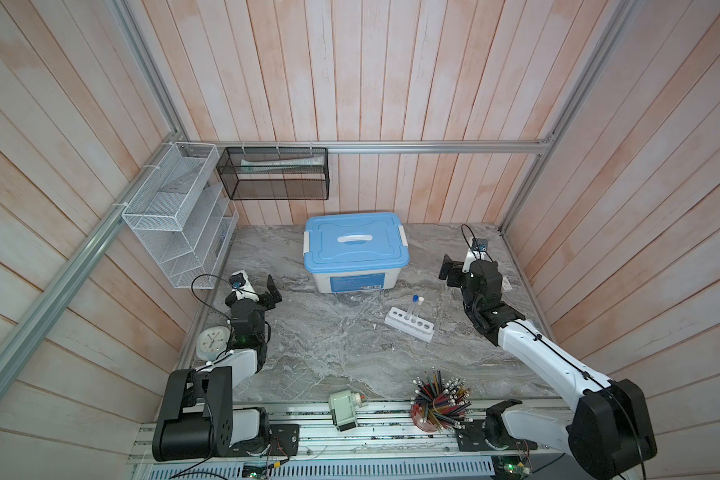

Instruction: Organize the chemistry lab equipment

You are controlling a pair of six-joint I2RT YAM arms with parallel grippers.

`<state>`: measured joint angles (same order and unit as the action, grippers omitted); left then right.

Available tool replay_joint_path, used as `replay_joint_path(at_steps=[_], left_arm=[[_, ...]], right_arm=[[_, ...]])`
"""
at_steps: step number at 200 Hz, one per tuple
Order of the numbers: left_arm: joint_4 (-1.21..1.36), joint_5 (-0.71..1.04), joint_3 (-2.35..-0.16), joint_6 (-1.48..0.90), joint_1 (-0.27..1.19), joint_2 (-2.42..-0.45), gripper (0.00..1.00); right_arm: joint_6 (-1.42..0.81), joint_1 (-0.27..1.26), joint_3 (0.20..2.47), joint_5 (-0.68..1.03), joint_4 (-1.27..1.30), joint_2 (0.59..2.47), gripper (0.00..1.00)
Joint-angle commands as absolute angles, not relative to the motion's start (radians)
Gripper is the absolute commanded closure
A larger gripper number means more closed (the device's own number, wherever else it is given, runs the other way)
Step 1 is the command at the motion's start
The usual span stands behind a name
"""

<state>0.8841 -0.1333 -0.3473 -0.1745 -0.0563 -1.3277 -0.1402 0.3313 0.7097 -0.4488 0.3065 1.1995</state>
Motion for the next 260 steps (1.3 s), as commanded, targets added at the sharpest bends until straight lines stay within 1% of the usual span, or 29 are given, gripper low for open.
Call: replay_joint_path(at_steps=[1,15,32,60,80,95,114,127,138,157,175,199,213,224,229,235,243,260], left_arm=[[0.915,-0.077,-0.35,-0.141,-0.057,-1.314,0.0],[0.91,-0.08,-0.344,-0.132,-0.048,-1.303,0.0],[0.899,-0.082,-0.338,-0.12,-0.041,-1.292,0.0],[0.923,-0.089,-0.317,-0.104,-0.028,-1.277,0.0],[0.883,-0.113,-0.328,-0.083,-0.008,-1.284,0.0],[0.884,-0.141,-0.32,-0.025,0.015,-1.299,0.0],[0.978,-0.158,-0.283,-0.032,0.016,-1.358,0.0],[1.073,-0.134,-0.253,-0.029,0.013,-1.413,0.0],[1.132,-0.119,-0.239,-0.022,0.014,-1.453,0.0],[1.179,-0.132,-0.234,-0.033,0.01,-1.5,0.0],[1.223,-0.104,-0.232,-0.038,-0.003,-1.543,0.0],[1.16,-0.061,-0.26,-0.028,-0.007,-1.537,0.0],[1.15,-0.044,-0.266,-0.023,-0.01,-1.541,0.0],[1.109,-0.015,-0.289,-0.019,-0.015,-1.541,0.0],[1.092,-0.002,-0.298,-0.018,-0.019,-1.542,0.0],[1.097,0.011,-0.294,-0.022,-0.026,-1.542,0.0],[1.101,0.024,-0.292,-0.025,-0.033,-1.541,0.0],[1.101,0.023,-0.292,-0.025,-0.034,-1.542,0.0]], right_arm=[[-0.084,0.298,0.59,-0.568,0.511,1.169,0.02],[-0.071,0.266,0.499,-0.563,0.625,1.159,0.02],[-0.087,0.222,0.418,-0.563,0.702,1.166,0.02],[-0.124,0.167,0.342,-0.552,0.757,1.179,0.02],[-0.114,0.151,0.276,-0.539,0.867,1.199,0.02],[-0.1,0.145,0.231,-0.533,0.948,1.227,0.02],[-0.092,0.126,0.18,-0.505,1.073,1.277,0.02],[-0.085,0.12,0.173,-0.501,1.14,1.312,0.02],[-0.053,0.119,0.188,-0.472,1.126,1.323,0.02],[-0.017,0.113,0.194,-0.448,1.165,1.353,0.02],[-0.011,0.093,0.182,-0.421,1.253,1.413,0.02],[-0.008,0.083,0.192,-0.401,1.337,1.501,0.04],[-0.02,0.071,0.203,-0.37,1.284,1.486,0.04],[-0.036,0.042,0.211,-0.298,1.238,1.488,0.04],[-0.038,0.029,0.209,-0.276,1.267,1.514,0.04],[-0.051,0.026,0.208,-0.299,1.328,1.55,0.04],[-0.044,0.021,0.195,-0.29,1.386,1.57,0.03],[-0.055,0.018,0.221,-0.278,1.278,1.536,0.02]])
